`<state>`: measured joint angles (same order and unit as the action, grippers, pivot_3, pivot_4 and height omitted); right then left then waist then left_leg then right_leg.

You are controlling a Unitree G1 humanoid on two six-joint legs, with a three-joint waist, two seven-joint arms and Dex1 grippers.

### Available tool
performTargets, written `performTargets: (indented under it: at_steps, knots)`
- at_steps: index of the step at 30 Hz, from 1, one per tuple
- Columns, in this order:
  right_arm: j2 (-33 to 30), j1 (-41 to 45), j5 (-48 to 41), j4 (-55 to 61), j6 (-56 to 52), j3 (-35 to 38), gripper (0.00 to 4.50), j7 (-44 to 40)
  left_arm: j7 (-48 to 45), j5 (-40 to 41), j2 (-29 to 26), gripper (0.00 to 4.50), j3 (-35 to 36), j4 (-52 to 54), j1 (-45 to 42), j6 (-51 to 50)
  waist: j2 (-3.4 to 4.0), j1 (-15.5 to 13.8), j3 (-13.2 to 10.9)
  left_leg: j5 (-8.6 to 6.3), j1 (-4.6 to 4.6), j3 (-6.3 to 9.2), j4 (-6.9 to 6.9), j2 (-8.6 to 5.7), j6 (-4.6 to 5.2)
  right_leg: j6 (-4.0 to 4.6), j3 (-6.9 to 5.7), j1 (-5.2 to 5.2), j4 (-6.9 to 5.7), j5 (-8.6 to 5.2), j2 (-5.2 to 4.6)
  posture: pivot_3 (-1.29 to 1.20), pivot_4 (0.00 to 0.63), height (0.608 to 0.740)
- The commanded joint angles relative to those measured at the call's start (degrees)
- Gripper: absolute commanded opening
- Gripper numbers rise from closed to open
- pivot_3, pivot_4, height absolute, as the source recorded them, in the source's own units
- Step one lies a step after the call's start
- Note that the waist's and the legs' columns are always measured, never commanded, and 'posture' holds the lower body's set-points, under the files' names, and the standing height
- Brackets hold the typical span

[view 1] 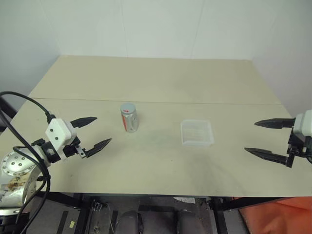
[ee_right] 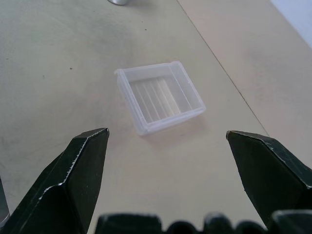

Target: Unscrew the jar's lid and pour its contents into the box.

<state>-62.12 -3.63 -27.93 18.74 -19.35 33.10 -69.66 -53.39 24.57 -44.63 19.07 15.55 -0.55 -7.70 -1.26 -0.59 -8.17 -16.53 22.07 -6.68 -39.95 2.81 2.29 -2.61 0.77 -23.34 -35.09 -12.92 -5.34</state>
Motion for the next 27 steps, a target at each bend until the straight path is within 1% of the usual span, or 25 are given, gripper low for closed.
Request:
performTargets:
  at_steps: [1,6,11,13,18,21,23,27]
  knots:
    - [-0.1,0.1,-0.6,1.3,-0.5,2.7,4.50,0.8,0.0,-0.2,-0.4,4.45,0.5,0.6,-0.9,1.5,0.00,0.0,0.0,0.00,0.00,0.00,0.00,0.00,0.00,0.00,0.00,0.00,0.00,0.00,0.00,0.00,0.150,0.740]
    - [0.3,0.7,-0.9,1.7,-0.6,1.3,4.50,1.9,0.1,-0.9,-0.2,4.45,0.2,0.0,-0.7,2.1,0.00,0.0,0.0,0.00,-0.01,0.00,0.00,0.00,0.00,0.00,0.00,0.00,-0.01,0.00,0.00,0.00,0.150,0.740]
    - [0.3,0.5,-1.1,1.8,-0.5,1.5,4.50,1.9,0.4,-1.2,0.2,4.45,0.0,0.0,-0.4,2.2,0.00,0.0,0.0,0.00,0.00,0.00,0.00,0.00,0.00,0.00,0.00,0.00,0.00,0.00,0.00,0.00,0.150,0.740]
    - [0.5,0.6,-1.0,1.8,-0.4,1.5,4.50,2.3,1.4,-1.3,1.2,4.45,-0.1,-0.4,-0.6,2.2,0.00,0.0,0.0,0.00,0.00,0.00,0.00,0.00,0.00,0.00,0.00,0.00,-0.01,0.00,0.00,0.00,0.150,0.740]
    - [2.6,0.5,-1.9,4.9,-1.5,-0.9,4.50,4.8,5.6,-3.5,6.7,4.45,-1.2,-3.2,0.5,4.4,0.00,0.0,0.0,0.00,-0.01,0.01,-0.01,0.00,0.00,0.00,0.00,0.02,-0.02,0.00,0.00,0.00,0.150,0.740]
    - [5.1,1.5,-3.3,8.3,-2.8,-3.6,4.50,7.6,9.5,-4.3,12.1,4.45,-2.3,-4.3,0.0,6.9,-0.02,0.0,0.0,0.00,0.01,0.03,-0.03,-0.01,0.00,-0.01,0.00,0.02,-0.01,0.01,0.00,0.00,0.150,0.740]
    - [6.3,2.3,-3.8,9.8,-3.1,-5.4,4.50,8.8,11.5,-5.1,14.8,4.45,-3.2,-4.9,-0.6,7.8,-0.03,0.0,0.0,0.00,0.01,0.04,-0.05,-0.01,0.00,-0.03,0.01,0.03,-0.02,0.03,-0.01,0.00,0.150,0.740]
    - [8.9,4.9,-4.0,11.9,-3.8,-10.4,4.50,12.0,15.1,-8.3,18.0,4.45,-5.8,-7.3,-2.2,9.3,-0.04,0.0,0.0,0.00,-0.03,0.07,-0.06,-0.02,0.00,-0.02,0.00,0.08,-0.01,0.04,0.00,0.00,0.150,0.740]
